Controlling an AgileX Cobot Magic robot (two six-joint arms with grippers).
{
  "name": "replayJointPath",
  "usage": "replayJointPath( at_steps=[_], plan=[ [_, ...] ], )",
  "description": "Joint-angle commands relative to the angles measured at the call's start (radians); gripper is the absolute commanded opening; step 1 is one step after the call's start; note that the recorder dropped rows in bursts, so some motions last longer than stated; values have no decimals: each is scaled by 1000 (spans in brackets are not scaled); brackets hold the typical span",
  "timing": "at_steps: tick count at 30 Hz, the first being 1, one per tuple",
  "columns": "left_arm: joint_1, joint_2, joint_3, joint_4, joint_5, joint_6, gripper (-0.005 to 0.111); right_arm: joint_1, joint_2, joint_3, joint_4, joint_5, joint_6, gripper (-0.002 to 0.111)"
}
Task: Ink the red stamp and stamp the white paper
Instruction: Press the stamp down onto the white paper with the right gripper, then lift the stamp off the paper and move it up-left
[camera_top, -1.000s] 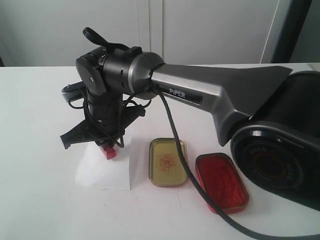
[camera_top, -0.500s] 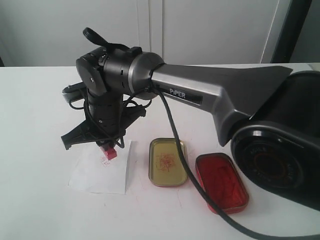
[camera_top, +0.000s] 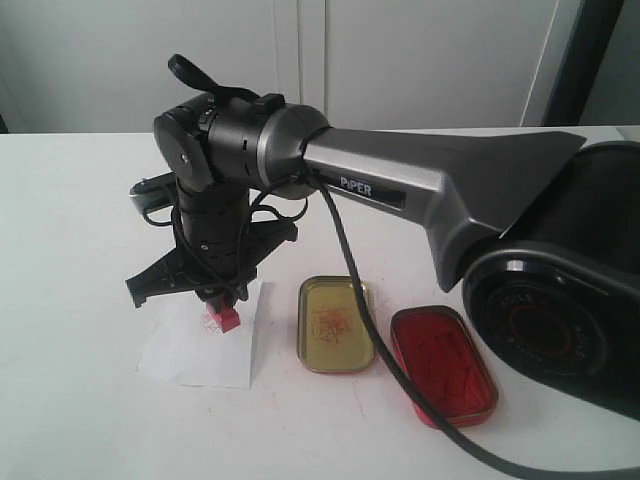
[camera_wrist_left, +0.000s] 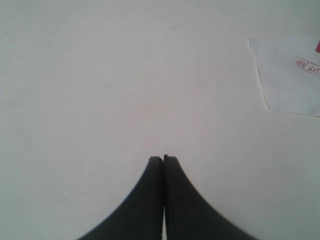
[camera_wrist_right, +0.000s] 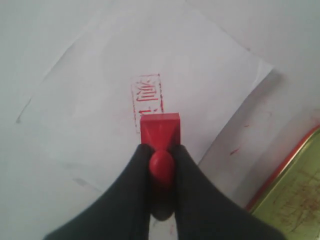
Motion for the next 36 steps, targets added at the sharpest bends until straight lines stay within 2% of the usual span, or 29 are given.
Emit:
replayJointPath(
  at_steps=[1, 9, 19, 27, 32, 36],
  plan=[
    [1, -3, 10, 1, 14, -3, 0, -18, -22, 1, 89, 20, -8, 0],
    [1, -3, 10, 1, 14, -3, 0, -32, -64, 1, 128, 62, -22, 0],
    [1, -3, 10, 1, 14, -3, 0, -110, -106, 38, 249, 61, -69, 0],
    [1, -3, 10, 1, 14, -3, 0, -193, -141, 135, 392, -74, -125, 0],
    [1, -3, 10, 1, 14, -3, 0, -247, -141, 195, 405, -155, -134, 0],
    [1, -3, 10, 1, 14, -3, 0, -304, -141, 243, 538, -231, -232, 0]
  ],
)
